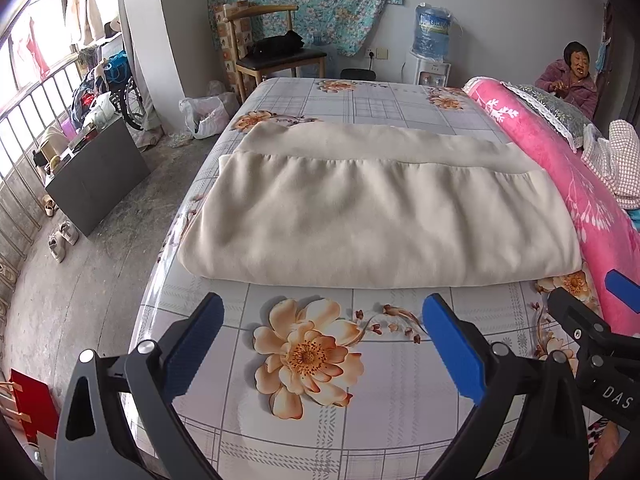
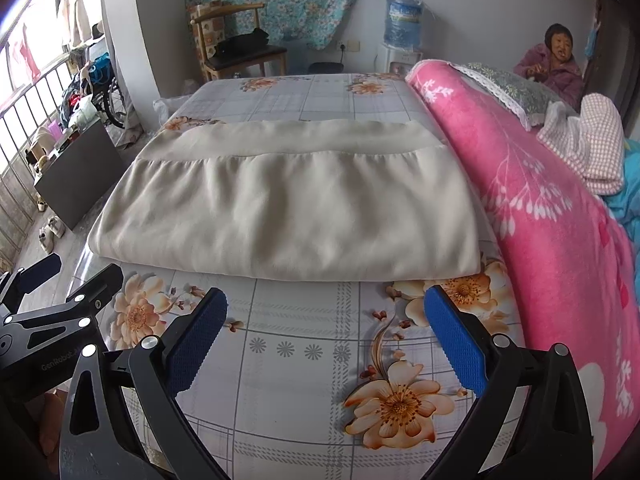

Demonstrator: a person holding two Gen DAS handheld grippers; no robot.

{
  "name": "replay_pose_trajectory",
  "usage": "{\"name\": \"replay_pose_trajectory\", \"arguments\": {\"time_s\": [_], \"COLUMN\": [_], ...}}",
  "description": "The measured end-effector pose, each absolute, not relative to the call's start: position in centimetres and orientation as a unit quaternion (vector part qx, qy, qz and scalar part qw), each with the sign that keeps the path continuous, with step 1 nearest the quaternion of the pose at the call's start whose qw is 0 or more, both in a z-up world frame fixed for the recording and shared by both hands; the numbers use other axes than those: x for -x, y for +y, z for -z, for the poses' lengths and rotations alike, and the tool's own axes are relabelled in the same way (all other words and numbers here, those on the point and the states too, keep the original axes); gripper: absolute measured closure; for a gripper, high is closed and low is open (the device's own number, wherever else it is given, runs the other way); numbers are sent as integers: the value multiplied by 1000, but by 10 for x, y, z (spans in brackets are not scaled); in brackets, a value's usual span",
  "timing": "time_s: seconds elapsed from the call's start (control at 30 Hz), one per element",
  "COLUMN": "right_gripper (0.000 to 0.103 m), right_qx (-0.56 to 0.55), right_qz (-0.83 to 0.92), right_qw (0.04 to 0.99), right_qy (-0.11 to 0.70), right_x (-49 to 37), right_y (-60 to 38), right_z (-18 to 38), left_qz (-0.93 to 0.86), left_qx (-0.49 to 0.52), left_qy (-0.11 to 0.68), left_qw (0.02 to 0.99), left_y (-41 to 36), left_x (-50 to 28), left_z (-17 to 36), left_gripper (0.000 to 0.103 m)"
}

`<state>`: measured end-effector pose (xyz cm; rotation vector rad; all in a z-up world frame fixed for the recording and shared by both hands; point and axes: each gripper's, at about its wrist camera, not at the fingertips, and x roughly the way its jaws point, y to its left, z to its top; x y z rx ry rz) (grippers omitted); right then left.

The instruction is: Fold large clothes

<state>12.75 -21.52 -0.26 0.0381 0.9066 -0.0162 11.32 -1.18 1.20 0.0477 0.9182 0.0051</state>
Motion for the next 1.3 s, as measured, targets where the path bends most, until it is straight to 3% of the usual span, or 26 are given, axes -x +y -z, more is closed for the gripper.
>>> {"name": "replay_pose_trajectory", "arguments": {"time_s": [1.3], "right_gripper": [8], "right_qx": [-7], "right_qz": [8], "right_qw": [899], "right_qy": [438], "right_x": [-126], "right_y": [-215], "right_z": [-2], "left_qz": [19], "left_qx": [-9], "left_qy": [454], "left_qw": [891], "left_y": [-14], "left_x": [-113], "left_z": [-12], "left_gripper": [5]}}
